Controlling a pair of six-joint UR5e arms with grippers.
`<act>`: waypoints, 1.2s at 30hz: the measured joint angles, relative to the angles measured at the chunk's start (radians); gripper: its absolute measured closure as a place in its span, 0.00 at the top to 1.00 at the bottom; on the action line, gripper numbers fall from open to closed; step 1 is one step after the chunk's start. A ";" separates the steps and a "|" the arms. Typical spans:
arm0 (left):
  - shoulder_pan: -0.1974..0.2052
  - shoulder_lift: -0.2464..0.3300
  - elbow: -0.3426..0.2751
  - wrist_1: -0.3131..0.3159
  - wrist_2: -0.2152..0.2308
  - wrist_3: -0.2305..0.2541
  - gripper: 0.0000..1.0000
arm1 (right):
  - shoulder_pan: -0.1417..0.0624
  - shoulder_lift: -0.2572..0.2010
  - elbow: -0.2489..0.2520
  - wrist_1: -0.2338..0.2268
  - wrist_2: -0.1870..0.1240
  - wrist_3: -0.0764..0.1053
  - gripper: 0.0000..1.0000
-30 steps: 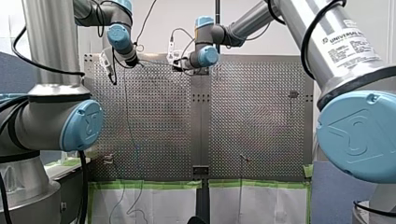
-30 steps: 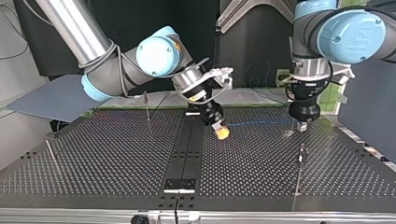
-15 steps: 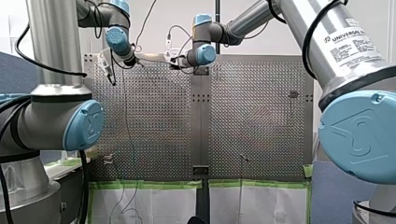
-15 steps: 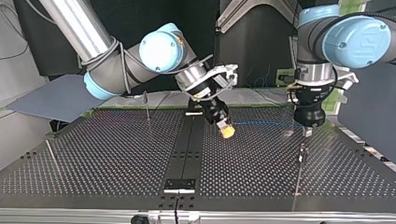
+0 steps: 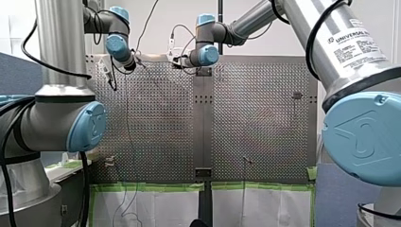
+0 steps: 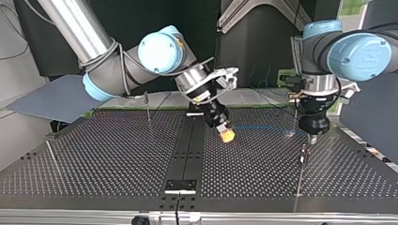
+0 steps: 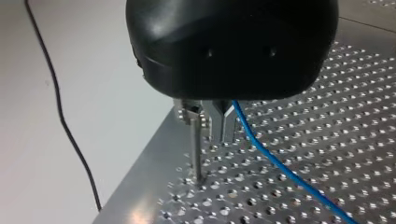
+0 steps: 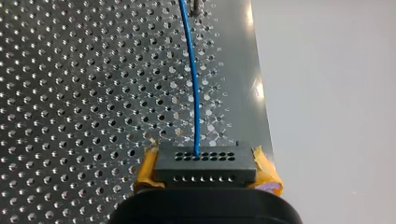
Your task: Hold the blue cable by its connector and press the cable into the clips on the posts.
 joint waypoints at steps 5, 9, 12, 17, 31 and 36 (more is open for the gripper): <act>0.020 -0.001 0.002 0.031 0.036 -0.022 0.00 | -0.006 0.001 -0.002 -0.003 0.001 0.005 0.00; 0.036 -0.006 0.002 0.042 0.061 -0.031 0.00 | -0.008 0.002 -0.009 -0.004 0.001 0.010 0.00; 0.044 -0.013 0.002 0.044 0.072 -0.033 0.00 | -0.008 0.004 -0.017 -0.004 -0.001 0.011 0.00; 0.056 -0.018 0.004 0.047 0.081 -0.035 0.00 | -0.005 0.005 -0.024 -0.004 -0.002 0.012 0.00; 0.083 -0.022 0.028 0.053 0.110 -0.060 0.00 | 0.007 0.028 -0.034 -0.010 -0.004 0.008 0.00; 0.093 -0.031 0.028 0.061 0.122 -0.064 0.00 | 0.009 0.034 -0.040 -0.010 -0.004 0.011 0.00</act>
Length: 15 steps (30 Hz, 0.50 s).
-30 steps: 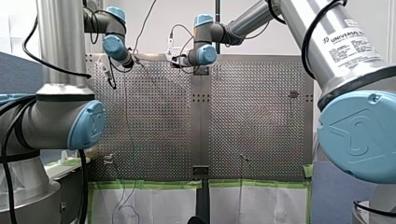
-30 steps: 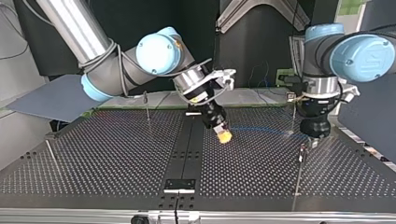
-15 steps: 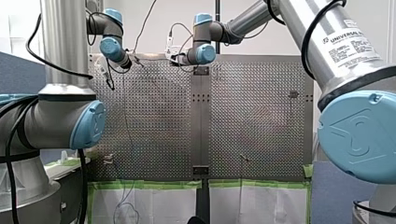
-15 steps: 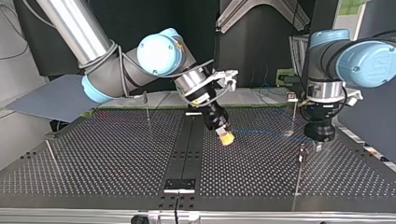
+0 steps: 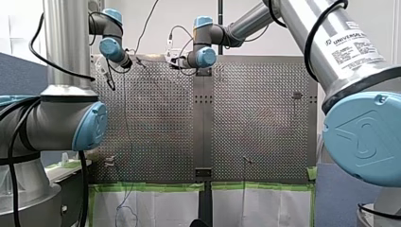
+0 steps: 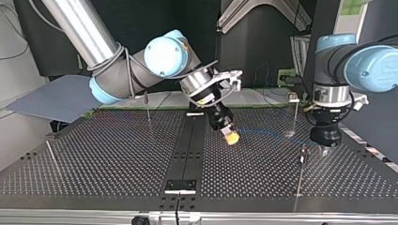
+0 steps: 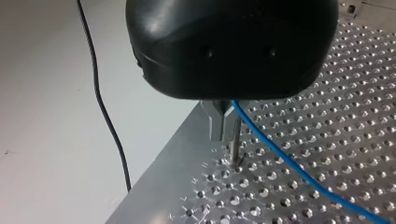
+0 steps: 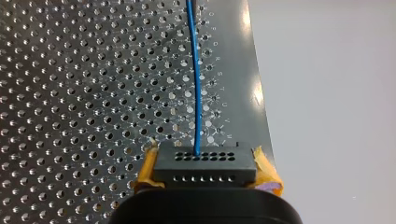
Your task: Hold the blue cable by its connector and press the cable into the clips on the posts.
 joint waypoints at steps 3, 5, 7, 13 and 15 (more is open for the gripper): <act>0.005 -0.009 0.004 0.008 0.010 -0.002 0.00 | -0.003 0.001 -0.001 0.000 0.000 0.001 0.00; 0.008 -0.014 0.009 0.012 0.015 -0.003 0.00 | -0.006 0.001 -0.001 0.000 0.001 0.001 0.00; 0.011 -0.018 0.017 0.015 0.018 -0.003 0.00 | -0.008 0.001 -0.001 0.000 0.001 0.001 0.00; 0.023 -0.022 0.033 0.017 0.026 -0.007 0.00 | -0.012 0.001 -0.002 0.000 0.002 0.001 0.00; 0.028 -0.025 0.034 0.020 0.032 -0.009 0.00 | -0.013 0.002 -0.002 0.000 0.003 0.001 0.00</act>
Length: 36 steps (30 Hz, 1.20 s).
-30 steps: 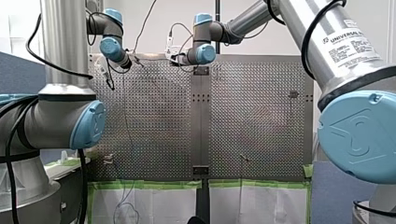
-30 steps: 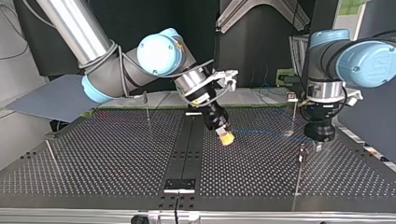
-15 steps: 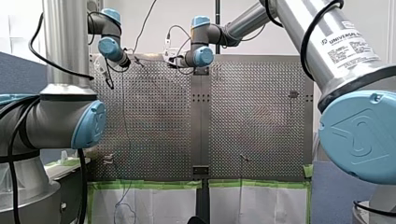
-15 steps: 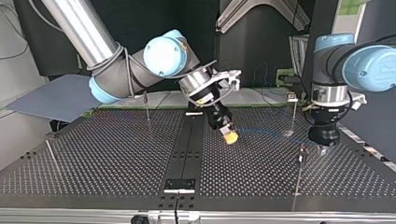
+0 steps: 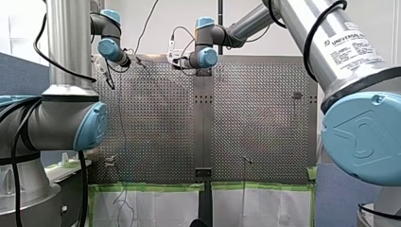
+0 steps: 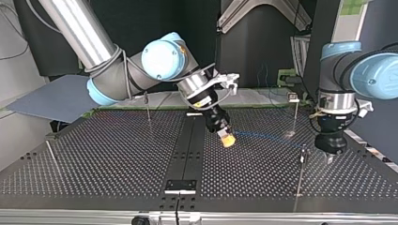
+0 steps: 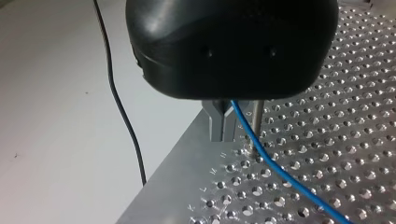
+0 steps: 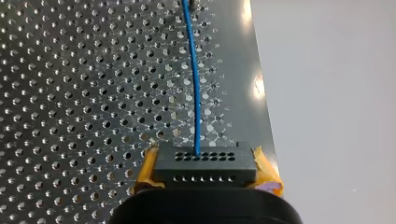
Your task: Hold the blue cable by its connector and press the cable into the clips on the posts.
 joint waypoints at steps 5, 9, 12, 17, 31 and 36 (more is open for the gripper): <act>0.008 -0.024 0.001 0.004 0.022 -0.003 0.00 | -0.003 0.000 -0.002 0.000 0.001 0.000 0.00; 0.014 -0.036 0.002 0.016 0.040 -0.006 0.00 | -0.006 0.001 -0.007 0.000 0.001 0.000 0.00; 0.019 -0.038 0.005 0.033 0.057 -0.016 0.00 | -0.008 0.001 -0.008 0.000 0.001 0.000 0.00; 0.025 -0.038 0.012 0.057 0.083 -0.045 0.00 | -0.013 0.001 -0.009 0.000 0.000 0.000 0.00; 0.032 -0.063 0.024 0.082 0.107 -0.079 0.00 | -0.042 0.003 -0.009 -0.001 0.000 0.002 0.00; 0.033 -0.069 0.029 0.086 0.109 -0.085 0.00 | -0.048 0.003 -0.009 -0.001 0.000 0.002 0.00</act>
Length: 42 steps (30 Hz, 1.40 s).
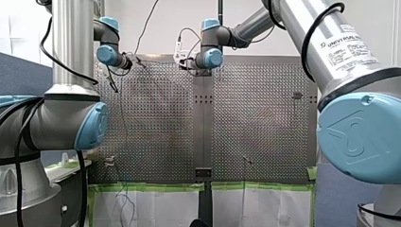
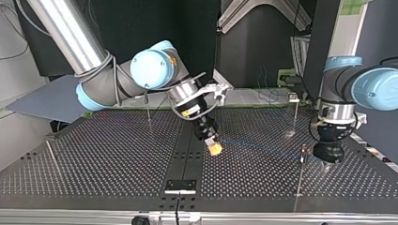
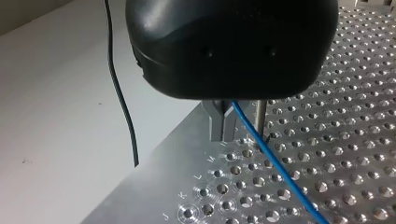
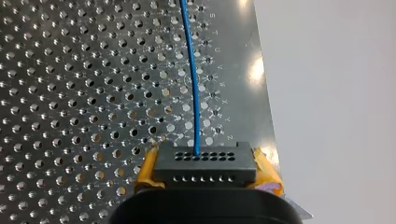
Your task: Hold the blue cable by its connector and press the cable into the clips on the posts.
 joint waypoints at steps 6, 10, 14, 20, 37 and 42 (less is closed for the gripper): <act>0.000 -0.023 0.002 0.005 0.015 -0.003 0.00 | -0.011 0.001 0.000 0.000 -0.002 0.004 0.00; 0.000 -0.029 0.003 0.019 0.022 -0.010 0.00 | -0.020 0.001 0.000 -0.001 -0.003 0.010 0.00; 0.001 -0.030 0.004 0.034 0.023 -0.024 0.00 | -0.031 0.001 0.000 -0.003 -0.004 0.015 0.00; 0.002 -0.031 0.004 0.055 0.023 -0.045 0.00 | -0.052 0.003 0.000 -0.011 -0.005 0.029 0.00; 0.002 -0.031 0.003 0.046 -0.016 -0.007 0.53 | -0.066 0.004 -0.006 -0.010 -0.008 0.039 0.00; 0.003 -0.031 0.003 0.028 -0.007 0.011 0.98 | -0.065 0.004 -0.006 -0.006 -0.008 0.039 0.00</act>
